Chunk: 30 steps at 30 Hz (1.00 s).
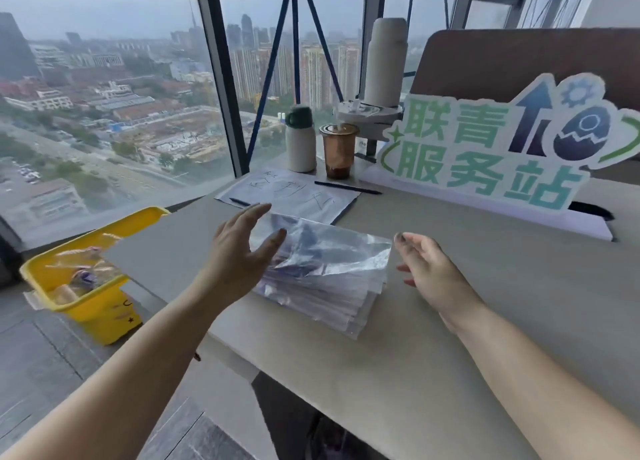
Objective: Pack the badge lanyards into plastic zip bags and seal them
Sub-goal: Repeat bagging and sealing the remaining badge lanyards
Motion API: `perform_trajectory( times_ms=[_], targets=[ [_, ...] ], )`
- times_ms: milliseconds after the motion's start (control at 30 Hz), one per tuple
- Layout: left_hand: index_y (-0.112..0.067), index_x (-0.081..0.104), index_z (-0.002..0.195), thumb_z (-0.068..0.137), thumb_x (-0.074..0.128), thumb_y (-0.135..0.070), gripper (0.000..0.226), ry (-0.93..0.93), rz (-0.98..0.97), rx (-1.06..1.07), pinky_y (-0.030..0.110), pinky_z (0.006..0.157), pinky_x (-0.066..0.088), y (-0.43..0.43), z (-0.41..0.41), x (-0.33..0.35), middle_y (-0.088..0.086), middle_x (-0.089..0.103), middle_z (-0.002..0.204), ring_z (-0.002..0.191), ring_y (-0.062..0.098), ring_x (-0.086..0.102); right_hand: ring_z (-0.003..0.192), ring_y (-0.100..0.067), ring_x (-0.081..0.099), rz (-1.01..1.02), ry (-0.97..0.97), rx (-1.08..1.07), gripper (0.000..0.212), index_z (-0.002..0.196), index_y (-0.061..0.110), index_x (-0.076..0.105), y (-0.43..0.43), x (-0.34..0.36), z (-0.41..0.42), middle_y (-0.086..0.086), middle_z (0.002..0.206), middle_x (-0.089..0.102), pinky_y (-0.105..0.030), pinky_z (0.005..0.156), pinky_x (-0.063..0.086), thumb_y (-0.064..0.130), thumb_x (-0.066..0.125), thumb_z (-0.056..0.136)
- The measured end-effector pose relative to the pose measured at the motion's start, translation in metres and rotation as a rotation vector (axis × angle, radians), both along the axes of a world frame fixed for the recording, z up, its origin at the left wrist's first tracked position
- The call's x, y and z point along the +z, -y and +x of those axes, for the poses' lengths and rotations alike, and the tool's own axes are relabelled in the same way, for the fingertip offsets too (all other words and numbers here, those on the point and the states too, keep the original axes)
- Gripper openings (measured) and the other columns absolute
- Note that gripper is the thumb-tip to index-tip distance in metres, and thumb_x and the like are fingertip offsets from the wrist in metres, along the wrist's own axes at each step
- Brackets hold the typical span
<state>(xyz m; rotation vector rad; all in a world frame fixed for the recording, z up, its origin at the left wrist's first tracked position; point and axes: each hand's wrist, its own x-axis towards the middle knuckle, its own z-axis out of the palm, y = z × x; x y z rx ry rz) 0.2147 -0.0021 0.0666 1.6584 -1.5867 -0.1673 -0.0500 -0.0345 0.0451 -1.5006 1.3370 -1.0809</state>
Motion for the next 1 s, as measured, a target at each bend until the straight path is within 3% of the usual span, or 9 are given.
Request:
perform_trajectory(
  times_ms=[133,333,433,533,733,900,1000],
  targets=[
    [-0.023,0.044,0.137,0.09,0.056,-0.037,0.051,-0.011,0.1,-0.002,0.036,0.11,0.025,0.025,-0.01,-0.002,-0.002,0.044,0.144,0.134,0.021,0.035,0.12,-0.013,0.051,0.099,0.065,0.032,0.061,0.14,0.021,0.034,0.025,-0.004,-0.006,0.007,0.131,0.048,-0.037,0.105,0.04,0.05,0.049,0.089],
    [-0.025,0.032,0.145,0.091,0.05,-0.047,0.061,0.089,0.423,0.054,0.038,0.115,0.015,0.014,-0.002,0.032,0.001,0.024,0.155,0.143,0.02,0.018,0.122,-0.017,0.048,0.423,0.064,-0.01,0.062,0.142,0.021,0.029,0.0,0.022,0.004,0.002,0.135,0.047,-0.041,0.108,0.037,0.048,0.049,0.09],
    [-0.02,0.022,0.148,0.094,0.048,-0.041,0.064,-0.049,0.653,0.004,0.035,0.116,0.01,0.009,0.004,0.053,0.008,0.017,0.157,0.145,0.021,0.009,0.122,-0.018,0.046,0.537,0.058,-0.031,0.067,0.143,0.024,0.02,-0.011,0.04,0.006,-0.001,0.134,0.045,-0.043,0.11,0.033,0.045,0.054,0.089],
    [-0.016,0.014,0.15,0.093,0.048,-0.045,0.072,-0.099,0.787,-0.013,0.033,0.116,0.008,0.005,0.017,0.056,0.005,0.012,0.158,0.146,0.018,0.006,0.126,-0.019,0.042,0.665,0.069,-0.058,0.076,0.146,0.026,0.015,-0.016,0.049,0.015,-0.001,0.14,0.042,-0.043,0.112,0.031,0.051,0.056,0.086],
    [-0.012,0.004,0.151,0.084,0.057,-0.056,0.096,-0.375,0.975,-0.042,0.035,0.115,0.016,0.017,0.049,0.056,0.005,0.007,0.159,0.145,0.02,0.012,0.136,-0.021,0.032,0.811,0.08,-0.082,0.112,0.148,0.031,0.006,-0.016,0.055,0.044,0.003,0.152,0.027,-0.049,0.114,0.025,0.076,0.06,0.06],
    [-0.014,0.001,0.15,0.075,0.06,-0.066,0.108,-0.515,1.142,-0.073,0.039,0.112,0.024,0.038,0.057,0.047,0.007,0.014,0.157,0.141,0.026,0.024,0.138,-0.021,0.029,0.852,0.189,-0.172,0.098,0.15,0.023,0.003,-0.013,0.05,0.061,0.003,0.155,0.02,-0.047,0.108,0.031,0.06,0.06,0.079],
    [-0.016,0.013,0.148,0.079,0.059,-0.061,0.094,-0.512,1.162,-0.157,0.034,0.104,0.029,0.04,0.051,0.043,0.005,0.026,0.151,0.13,0.022,0.036,0.141,-0.02,0.023,0.808,0.206,-0.221,0.097,0.149,0.023,-0.004,-0.016,0.042,0.071,0.004,0.157,0.011,-0.044,0.111,0.026,0.058,0.057,0.083]
  ],
)
